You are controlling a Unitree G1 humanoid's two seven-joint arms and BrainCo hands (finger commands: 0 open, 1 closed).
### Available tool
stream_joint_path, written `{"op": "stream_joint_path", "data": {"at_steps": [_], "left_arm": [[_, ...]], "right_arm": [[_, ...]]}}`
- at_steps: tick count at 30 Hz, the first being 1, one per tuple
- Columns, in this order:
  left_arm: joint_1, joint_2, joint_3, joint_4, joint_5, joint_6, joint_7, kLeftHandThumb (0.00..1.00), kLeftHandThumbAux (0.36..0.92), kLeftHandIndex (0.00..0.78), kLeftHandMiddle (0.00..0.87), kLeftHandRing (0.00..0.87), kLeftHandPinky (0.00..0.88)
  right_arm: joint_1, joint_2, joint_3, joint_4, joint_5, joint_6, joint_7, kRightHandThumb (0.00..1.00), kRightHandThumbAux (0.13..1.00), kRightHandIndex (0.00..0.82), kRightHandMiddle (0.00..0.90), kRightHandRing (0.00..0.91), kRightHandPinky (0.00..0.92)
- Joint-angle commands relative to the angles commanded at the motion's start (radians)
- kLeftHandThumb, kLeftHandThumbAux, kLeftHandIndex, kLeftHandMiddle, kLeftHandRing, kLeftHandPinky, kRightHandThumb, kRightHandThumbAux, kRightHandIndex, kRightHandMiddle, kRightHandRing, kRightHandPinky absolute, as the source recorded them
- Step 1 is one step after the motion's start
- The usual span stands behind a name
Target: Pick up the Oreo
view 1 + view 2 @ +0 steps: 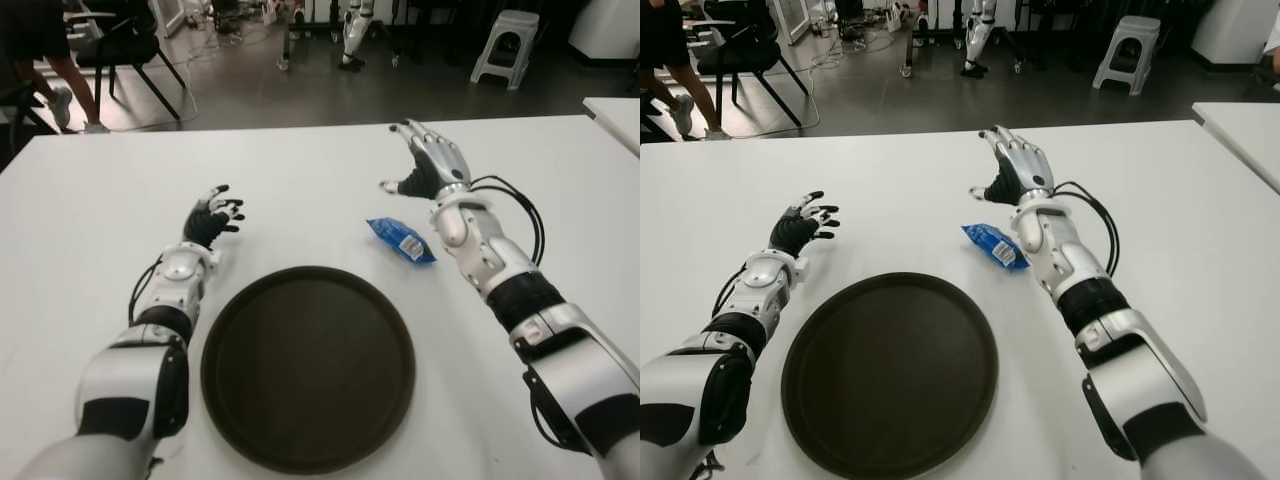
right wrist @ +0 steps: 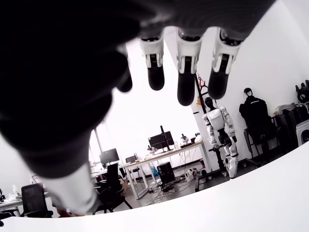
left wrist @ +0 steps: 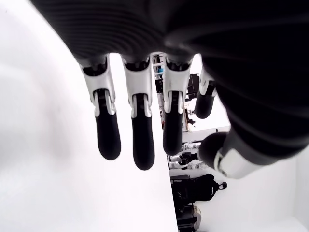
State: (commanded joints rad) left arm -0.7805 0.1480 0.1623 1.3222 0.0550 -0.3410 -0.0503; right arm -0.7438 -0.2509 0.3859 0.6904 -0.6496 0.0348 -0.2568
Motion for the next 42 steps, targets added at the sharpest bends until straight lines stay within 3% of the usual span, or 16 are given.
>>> {"op": "stream_joint_path", "data": {"at_steps": [9, 23, 42], "left_arm": [[0.001, 0.004, -0.003, 0.0, 0.004, -0.001, 0.004, 0.48, 0.619, 0.141, 0.292, 0.345, 0.378], [-0.001, 0.008, -0.018, 0.0, 0.02, 0.001, 0.021, 0.458, 0.609, 0.131, 0.291, 0.341, 0.367], [-0.001, 0.007, -0.01, -0.001, 0.003, 0.003, 0.005, 0.455, 0.603, 0.132, 0.285, 0.341, 0.38]], "right_arm": [[0.041, 0.006, -0.015, -0.068, 0.008, 0.031, 0.022, 0.0, 0.816, 0.177, 0.159, 0.183, 0.202], [0.054, 0.016, -0.01, -0.08, -0.005, 0.122, 0.061, 0.0, 0.756, 0.059, 0.06, 0.083, 0.123], [0.069, 0.015, 0.023, -0.064, -0.024, 0.162, 0.106, 0.0, 0.722, 0.002, 0.001, 0.019, 0.074]]}}
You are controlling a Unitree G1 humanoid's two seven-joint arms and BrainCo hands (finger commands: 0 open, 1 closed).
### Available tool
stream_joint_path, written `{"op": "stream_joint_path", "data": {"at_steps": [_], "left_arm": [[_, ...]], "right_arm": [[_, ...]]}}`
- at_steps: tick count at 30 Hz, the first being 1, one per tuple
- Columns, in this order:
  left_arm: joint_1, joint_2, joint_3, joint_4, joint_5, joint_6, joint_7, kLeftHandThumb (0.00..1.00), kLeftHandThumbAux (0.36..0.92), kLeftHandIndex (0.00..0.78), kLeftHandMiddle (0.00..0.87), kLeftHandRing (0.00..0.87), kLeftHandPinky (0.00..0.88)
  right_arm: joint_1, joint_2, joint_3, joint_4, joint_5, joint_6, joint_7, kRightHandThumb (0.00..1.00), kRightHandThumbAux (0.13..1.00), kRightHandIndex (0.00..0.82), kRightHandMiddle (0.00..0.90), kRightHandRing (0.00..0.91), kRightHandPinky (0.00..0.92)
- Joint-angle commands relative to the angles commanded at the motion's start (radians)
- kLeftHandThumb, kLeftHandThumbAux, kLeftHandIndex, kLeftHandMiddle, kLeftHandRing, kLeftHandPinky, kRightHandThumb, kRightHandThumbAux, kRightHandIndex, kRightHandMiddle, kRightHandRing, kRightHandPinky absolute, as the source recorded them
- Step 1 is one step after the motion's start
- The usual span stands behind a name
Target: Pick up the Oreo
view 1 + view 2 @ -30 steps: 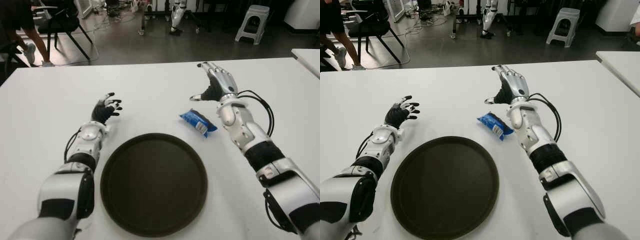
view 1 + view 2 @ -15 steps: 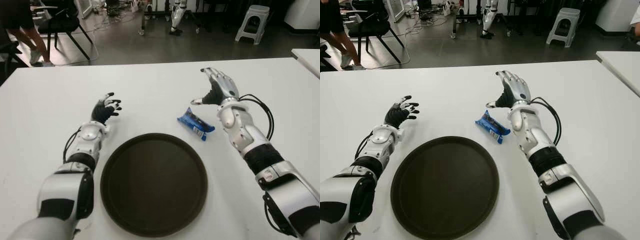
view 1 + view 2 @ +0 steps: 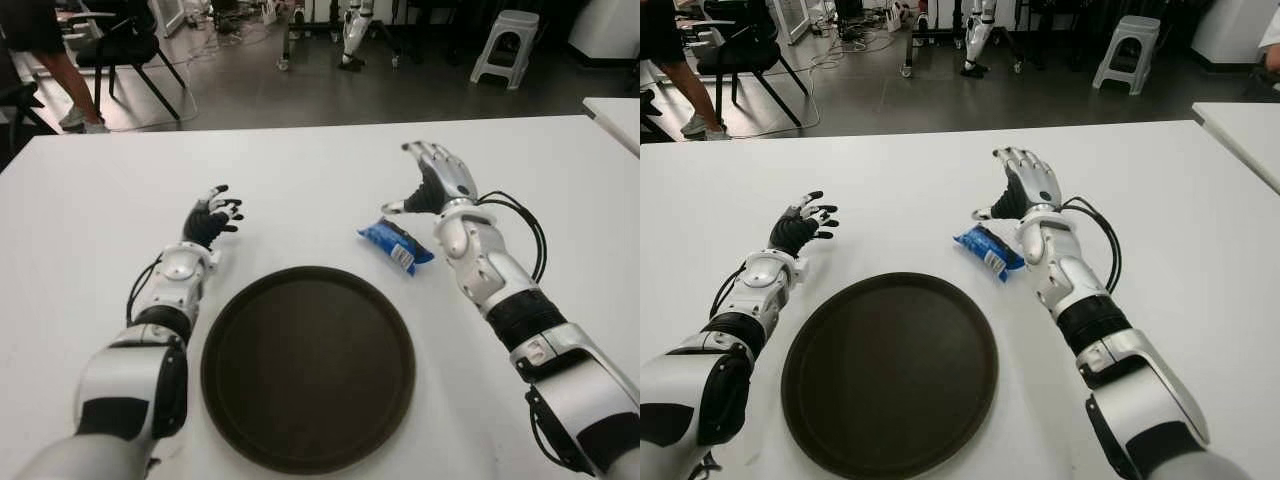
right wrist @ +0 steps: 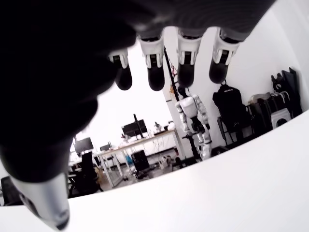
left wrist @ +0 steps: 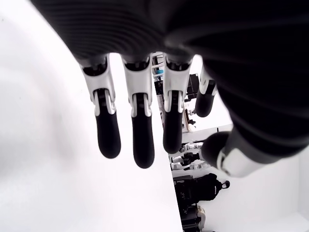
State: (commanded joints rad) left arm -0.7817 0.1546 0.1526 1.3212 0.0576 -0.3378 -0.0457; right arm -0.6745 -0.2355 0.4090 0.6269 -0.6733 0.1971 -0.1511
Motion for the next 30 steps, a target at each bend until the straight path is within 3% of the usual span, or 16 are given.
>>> {"op": "stream_joint_path", "data": {"at_steps": [13, 30], "left_arm": [[0.0, -0.001, -0.008, -0.001, 0.011, 0.0, 0.016, 0.446, 0.608, 0.13, 0.284, 0.34, 0.381], [-0.001, -0.003, -0.008, -0.002, 0.004, -0.002, 0.019, 0.456, 0.603, 0.135, 0.288, 0.339, 0.384]], "right_arm": [[-0.003, 0.031, 0.053, 0.185, 0.004, -0.094, -0.007, 0.0, 0.702, 0.011, 0.019, 0.045, 0.099], [-0.016, 0.041, 0.058, 0.232, 0.008, -0.12, -0.002, 0.0, 0.734, 0.024, 0.044, 0.077, 0.121]]}}
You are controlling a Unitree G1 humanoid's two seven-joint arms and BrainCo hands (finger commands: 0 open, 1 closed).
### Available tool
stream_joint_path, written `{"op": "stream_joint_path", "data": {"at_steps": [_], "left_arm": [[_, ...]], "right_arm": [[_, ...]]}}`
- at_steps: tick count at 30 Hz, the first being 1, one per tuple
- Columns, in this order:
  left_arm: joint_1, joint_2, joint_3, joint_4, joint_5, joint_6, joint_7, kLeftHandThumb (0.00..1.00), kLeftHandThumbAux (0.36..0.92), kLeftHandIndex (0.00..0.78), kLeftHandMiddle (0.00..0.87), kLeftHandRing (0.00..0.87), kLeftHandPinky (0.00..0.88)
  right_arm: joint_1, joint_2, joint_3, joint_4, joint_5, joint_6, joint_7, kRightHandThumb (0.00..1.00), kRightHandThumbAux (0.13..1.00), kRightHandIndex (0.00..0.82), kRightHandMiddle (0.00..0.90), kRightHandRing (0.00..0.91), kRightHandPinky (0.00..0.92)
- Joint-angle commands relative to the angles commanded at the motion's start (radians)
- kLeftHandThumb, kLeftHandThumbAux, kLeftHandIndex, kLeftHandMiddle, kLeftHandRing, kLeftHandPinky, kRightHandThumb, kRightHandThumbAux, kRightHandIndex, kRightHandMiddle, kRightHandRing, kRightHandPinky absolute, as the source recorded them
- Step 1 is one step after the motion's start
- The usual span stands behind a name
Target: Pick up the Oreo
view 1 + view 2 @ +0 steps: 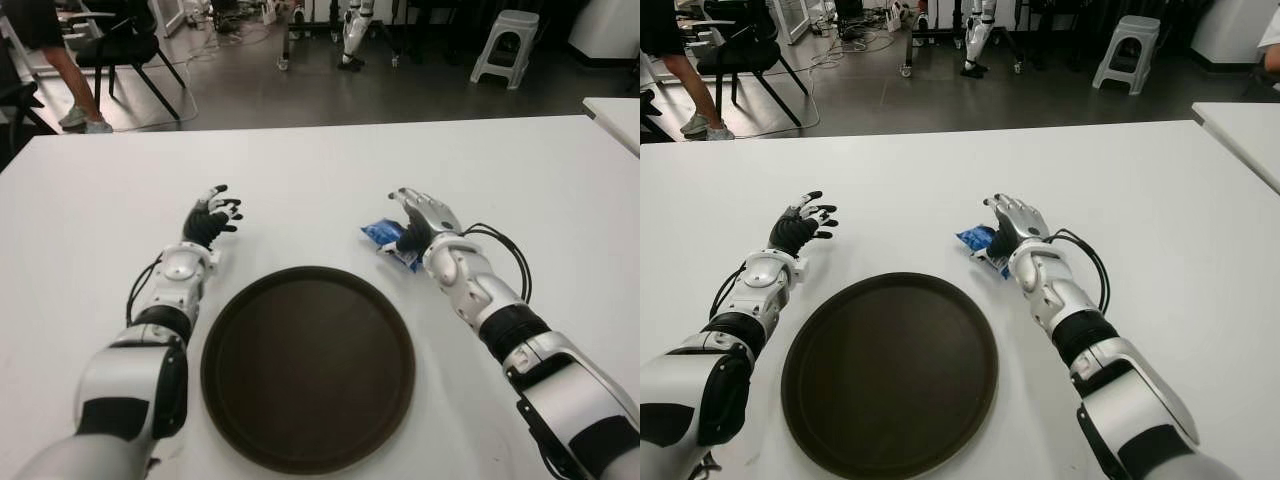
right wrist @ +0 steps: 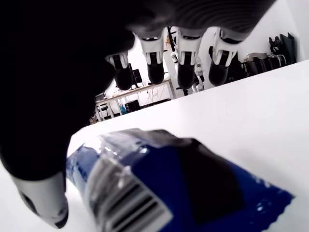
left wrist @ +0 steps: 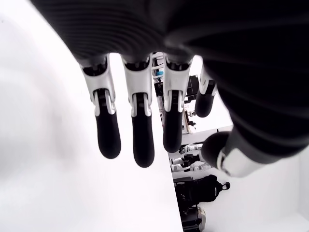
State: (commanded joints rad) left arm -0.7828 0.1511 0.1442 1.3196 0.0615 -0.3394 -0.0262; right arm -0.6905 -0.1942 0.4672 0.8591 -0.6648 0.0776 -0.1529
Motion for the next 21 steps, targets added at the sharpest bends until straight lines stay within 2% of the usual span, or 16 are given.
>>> {"op": "stream_joint_path", "data": {"at_steps": [6, 12, 21], "left_arm": [[0.001, 0.002, -0.004, 0.0, 0.005, -0.003, 0.003, 0.456, 0.6, 0.138, 0.291, 0.341, 0.381], [0.002, 0.004, -0.005, 0.0, 0.005, -0.006, 0.0, 0.45, 0.599, 0.143, 0.291, 0.344, 0.385], [0.003, 0.007, -0.003, 0.0, 0.002, -0.004, -0.006, 0.451, 0.59, 0.132, 0.288, 0.338, 0.381]], "right_arm": [[-0.001, 0.004, 0.001, 0.006, -0.001, -0.002, -0.001, 0.0, 0.735, 0.012, 0.021, 0.051, 0.11], [0.0, 0.006, 0.005, 0.01, -0.005, -0.007, -0.004, 0.0, 0.754, 0.032, 0.006, 0.029, 0.096], [-0.004, 0.015, 0.007, 0.014, -0.005, 0.008, 0.001, 0.0, 0.728, 0.003, 0.0, 0.001, 0.072]]}}
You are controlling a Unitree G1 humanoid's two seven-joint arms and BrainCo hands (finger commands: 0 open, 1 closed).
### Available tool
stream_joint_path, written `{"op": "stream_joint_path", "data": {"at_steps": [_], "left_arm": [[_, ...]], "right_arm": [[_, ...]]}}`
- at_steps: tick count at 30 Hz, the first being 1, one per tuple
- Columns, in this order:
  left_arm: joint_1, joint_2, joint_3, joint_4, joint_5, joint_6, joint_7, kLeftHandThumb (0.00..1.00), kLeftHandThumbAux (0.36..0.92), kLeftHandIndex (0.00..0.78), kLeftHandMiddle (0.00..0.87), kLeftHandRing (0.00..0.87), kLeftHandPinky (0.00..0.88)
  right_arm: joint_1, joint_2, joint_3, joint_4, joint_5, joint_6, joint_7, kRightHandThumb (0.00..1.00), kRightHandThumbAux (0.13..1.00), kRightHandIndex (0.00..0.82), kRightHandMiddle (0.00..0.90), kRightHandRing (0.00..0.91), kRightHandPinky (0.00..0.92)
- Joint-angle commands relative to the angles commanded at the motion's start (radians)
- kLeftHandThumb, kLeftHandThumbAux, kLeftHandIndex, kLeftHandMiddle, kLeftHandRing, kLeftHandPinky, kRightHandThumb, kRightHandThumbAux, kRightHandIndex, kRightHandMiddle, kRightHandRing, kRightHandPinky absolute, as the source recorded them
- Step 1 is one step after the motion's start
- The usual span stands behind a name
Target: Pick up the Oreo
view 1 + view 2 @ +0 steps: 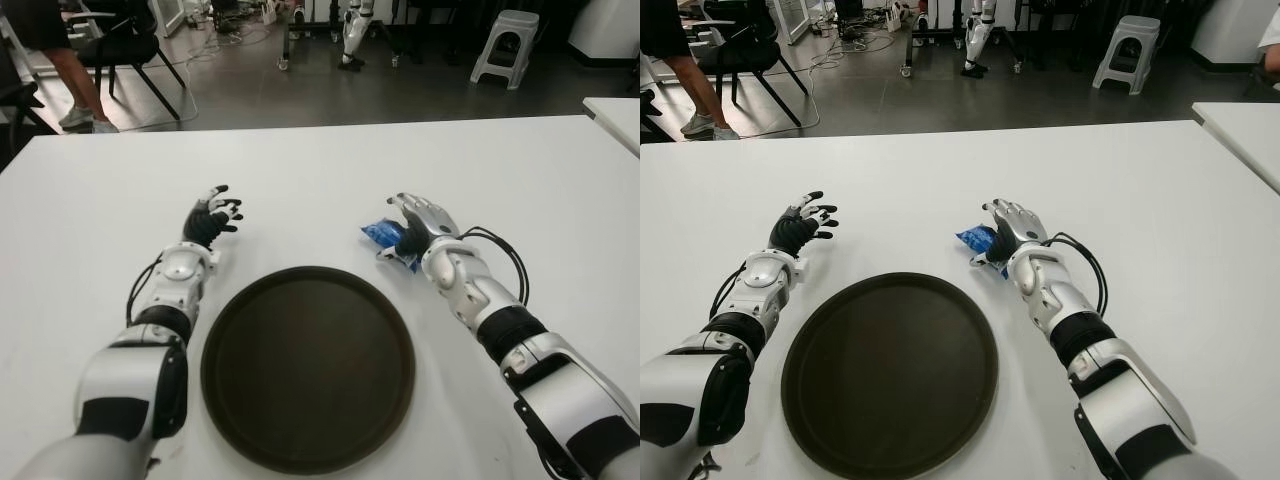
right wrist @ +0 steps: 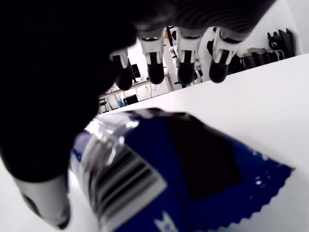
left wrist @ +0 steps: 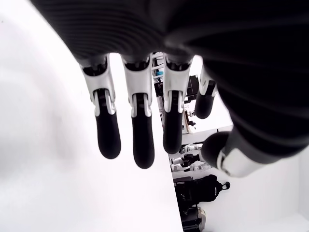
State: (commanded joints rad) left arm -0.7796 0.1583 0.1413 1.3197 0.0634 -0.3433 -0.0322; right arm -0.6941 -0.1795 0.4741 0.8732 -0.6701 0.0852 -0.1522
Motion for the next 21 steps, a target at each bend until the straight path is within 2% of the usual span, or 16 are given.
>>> {"op": "stream_joint_path", "data": {"at_steps": [14, 21], "left_arm": [[0.002, 0.002, 0.0, 0.0, -0.001, -0.007, -0.004, 0.491, 0.607, 0.156, 0.306, 0.358, 0.407], [0.002, 0.002, 0.003, -0.001, -0.003, -0.009, -0.009, 0.48, 0.612, 0.153, 0.299, 0.355, 0.404]], "right_arm": [[-0.004, 0.005, 0.004, 0.009, -0.002, 0.002, 0.002, 0.0, 0.74, 0.031, 0.0, 0.001, 0.08], [-0.006, 0.007, 0.008, 0.018, -0.004, 0.002, 0.005, 0.0, 0.74, 0.04, 0.0, 0.0, 0.072]]}}
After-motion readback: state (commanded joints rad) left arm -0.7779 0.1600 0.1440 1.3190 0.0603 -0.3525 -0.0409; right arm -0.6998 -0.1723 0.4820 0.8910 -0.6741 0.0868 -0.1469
